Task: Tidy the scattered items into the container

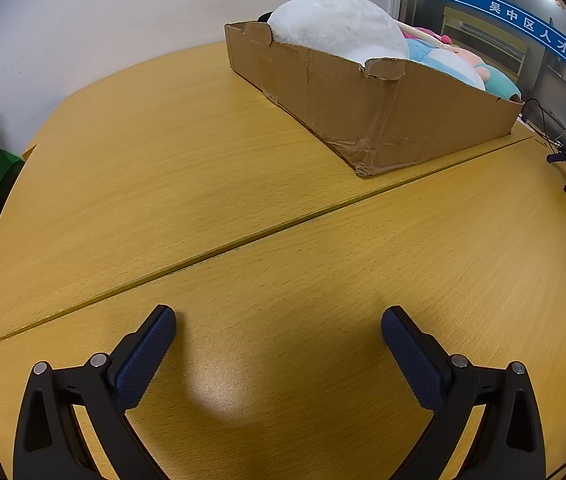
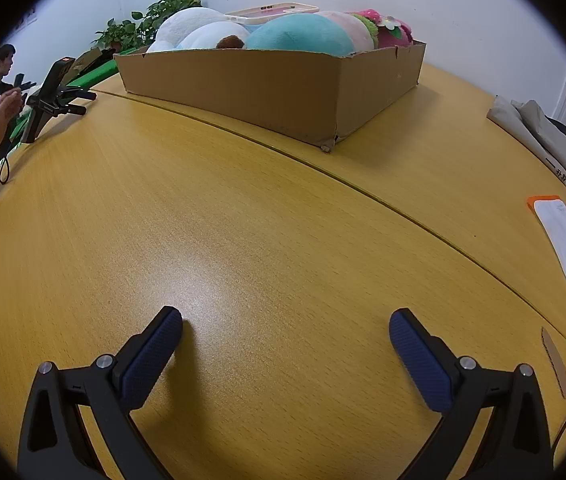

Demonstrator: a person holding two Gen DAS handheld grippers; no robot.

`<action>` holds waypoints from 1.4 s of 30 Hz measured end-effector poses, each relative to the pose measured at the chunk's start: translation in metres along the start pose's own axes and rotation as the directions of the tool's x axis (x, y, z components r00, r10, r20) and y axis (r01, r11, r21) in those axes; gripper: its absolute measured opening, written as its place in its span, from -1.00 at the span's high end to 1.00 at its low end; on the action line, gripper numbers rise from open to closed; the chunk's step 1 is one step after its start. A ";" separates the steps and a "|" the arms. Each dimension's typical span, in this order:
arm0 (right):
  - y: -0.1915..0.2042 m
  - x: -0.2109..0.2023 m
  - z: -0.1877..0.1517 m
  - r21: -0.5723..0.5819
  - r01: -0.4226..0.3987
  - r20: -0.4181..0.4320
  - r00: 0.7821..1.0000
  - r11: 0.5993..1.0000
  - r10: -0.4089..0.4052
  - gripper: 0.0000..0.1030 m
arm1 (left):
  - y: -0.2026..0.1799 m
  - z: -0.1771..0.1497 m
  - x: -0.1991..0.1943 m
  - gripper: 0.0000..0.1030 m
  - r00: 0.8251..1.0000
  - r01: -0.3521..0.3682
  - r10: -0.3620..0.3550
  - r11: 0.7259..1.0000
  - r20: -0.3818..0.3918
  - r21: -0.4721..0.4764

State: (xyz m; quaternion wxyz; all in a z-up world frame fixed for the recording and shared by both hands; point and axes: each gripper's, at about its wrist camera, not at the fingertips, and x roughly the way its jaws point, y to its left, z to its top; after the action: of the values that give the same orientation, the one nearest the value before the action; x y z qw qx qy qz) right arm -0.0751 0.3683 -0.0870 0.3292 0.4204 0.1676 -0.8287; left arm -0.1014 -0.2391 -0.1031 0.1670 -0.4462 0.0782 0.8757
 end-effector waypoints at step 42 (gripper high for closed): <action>-0.008 0.007 0.011 -0.008 0.003 -0.002 1.000 1.000 -0.003 -1.00 | 0.004 0.001 0.000 -1.00 1.000 0.006 -0.006 1.000 0.001 0.008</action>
State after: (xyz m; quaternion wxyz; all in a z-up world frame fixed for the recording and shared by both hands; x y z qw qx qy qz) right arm -0.0901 0.3657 -0.0861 0.3298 0.4195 0.1719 -0.8281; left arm -0.1035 -0.2427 -0.1025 0.1713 -0.4451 0.0804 0.8753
